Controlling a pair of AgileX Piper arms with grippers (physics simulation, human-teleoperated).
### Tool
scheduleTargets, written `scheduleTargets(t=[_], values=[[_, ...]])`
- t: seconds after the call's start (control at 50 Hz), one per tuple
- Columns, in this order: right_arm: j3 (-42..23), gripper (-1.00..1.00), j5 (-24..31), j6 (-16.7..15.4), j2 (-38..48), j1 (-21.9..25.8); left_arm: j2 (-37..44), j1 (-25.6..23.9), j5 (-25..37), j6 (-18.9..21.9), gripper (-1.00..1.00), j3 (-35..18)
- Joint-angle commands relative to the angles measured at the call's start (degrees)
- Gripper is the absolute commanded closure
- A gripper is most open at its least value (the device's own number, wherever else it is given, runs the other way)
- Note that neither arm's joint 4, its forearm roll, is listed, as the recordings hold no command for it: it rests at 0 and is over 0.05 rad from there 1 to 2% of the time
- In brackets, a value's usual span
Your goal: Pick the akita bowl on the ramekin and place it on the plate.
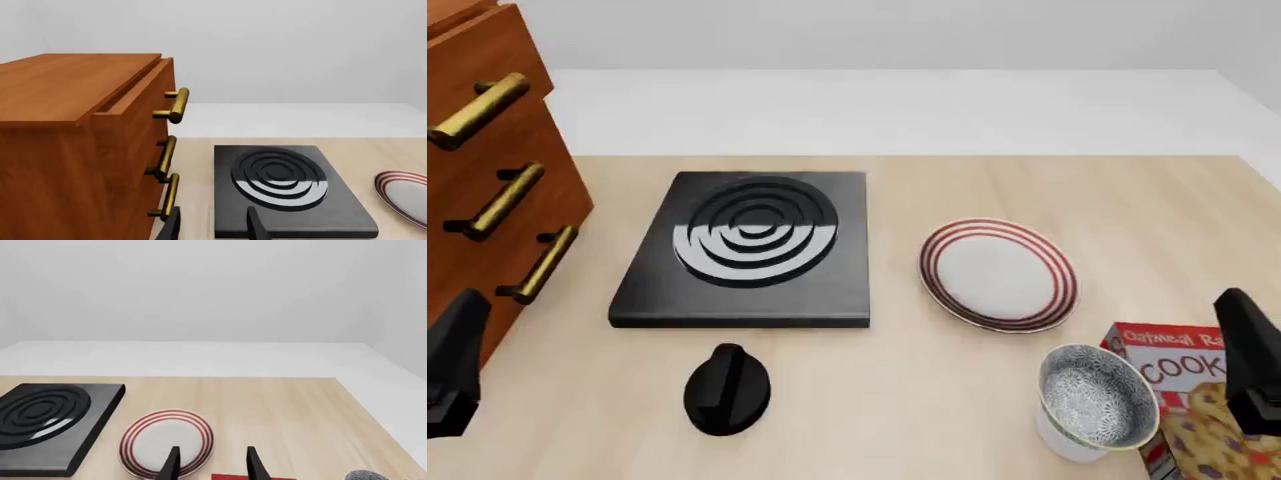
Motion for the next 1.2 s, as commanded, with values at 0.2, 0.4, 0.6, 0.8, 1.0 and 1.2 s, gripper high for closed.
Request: scheduleTargets(t=[0.2,0.4,0.6,0.8,1.0,1.2], values=[[0.1,-1.00,1.2,0.6,0.2,-0.6,0.3,0.0,-0.1,0.0,-1.00,-0.1],[0.1,-1.00,-0.3,0.0,1.6,0.5,0.3,0.0,-0.1,0.0,-1.00,-0.1],[-8.0,-1.00,1.4,-1.8,9.3,2.4,0.3,0.0,-0.1,0.0,-1.00,-0.1],[-26.0,-1.00,12.8,-5.2,21.5,9.1,0.3,0.0,-0.1,0.0,-1.00,-0.1],[-35.2,-1.00,22.4,-4.4,29.8,15.5,0.3,0.0,-0.1,0.0,-1.00,-0.1],[-39.1,-1.00,29.4,-0.6,35.8,20.8,0.2,0.0,-0.1,0.0,-1.00,-0.1]])
